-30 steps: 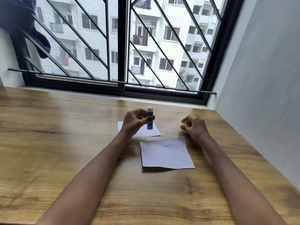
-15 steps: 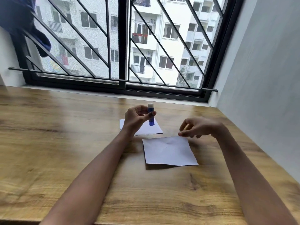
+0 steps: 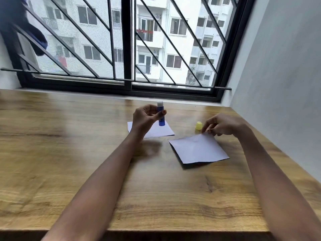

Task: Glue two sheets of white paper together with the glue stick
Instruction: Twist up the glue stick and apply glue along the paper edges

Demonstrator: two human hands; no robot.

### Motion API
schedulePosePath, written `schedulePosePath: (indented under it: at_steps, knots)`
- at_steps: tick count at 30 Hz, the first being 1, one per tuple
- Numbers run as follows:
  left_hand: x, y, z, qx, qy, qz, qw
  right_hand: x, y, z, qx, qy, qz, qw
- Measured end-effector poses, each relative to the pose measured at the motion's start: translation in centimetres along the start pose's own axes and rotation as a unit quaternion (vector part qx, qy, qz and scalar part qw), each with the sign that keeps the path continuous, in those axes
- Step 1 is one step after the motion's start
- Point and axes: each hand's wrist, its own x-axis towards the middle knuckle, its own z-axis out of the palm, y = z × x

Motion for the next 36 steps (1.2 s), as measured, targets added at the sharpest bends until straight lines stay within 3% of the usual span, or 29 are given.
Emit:
schedulePosePath:
  at_steps: [4, 7, 10, 13, 15, 20, 25, 28, 32, 36]
  knots:
    - [0.0, 0.1, 0.1, -0.001, -0.002, 0.005, 1.000, 0.1, -0.7, 0.4, -0.079, 0.080, -0.011, 0.994]
    - [0.0, 0.2, 0.2, 0.001, -0.002, 0.005, 1.000, -0.5, -2.2, 0.5, -0.079, 0.131, -0.058, 0.987]
    - [0.2, 0.2, 0.1, -0.001, 0.002, 0.006, 1.000, -2.1, -4.0, 1.2, -0.130, 0.032, -0.055, 0.990]
    - [0.3, 0.2, -0.1, -0.001, 0.008, 0.006, 1.000, -3.0, -4.9, 2.6, -0.261, -0.084, -0.001, 0.962]
    - [0.2, 0.3, -0.3, -0.003, 0.011, 0.004, 1.000, -2.7, -4.9, 3.5, -0.291, -0.125, 0.020, 0.948]
    - [0.3, 0.7, -0.4, -0.011, 0.017, 0.001, 1.000, -2.2, -5.0, 4.1, -0.330, -0.156, 0.039, 0.930]
    - [0.1, 0.9, -0.5, 0.009, 0.015, 0.005, 1.000, -2.6, -5.2, 3.9, -0.318, -0.151, 0.048, 0.935]
    - [0.1, 1.1, -0.3, 0.012, 0.017, 0.007, 1.000, -3.0, -5.5, 3.7, -0.291, -0.115, 0.052, 0.948]
    - [0.2, 1.1, -0.2, 0.017, 0.016, 0.013, 1.000, -3.0, -5.5, 3.0, -0.245, 0.028, 0.042, 0.968]
    - [0.2, 0.5, -0.1, 0.014, 0.011, 0.009, 1.000, -3.3, -5.8, 2.9, -0.175, 0.118, -0.001, 0.977]
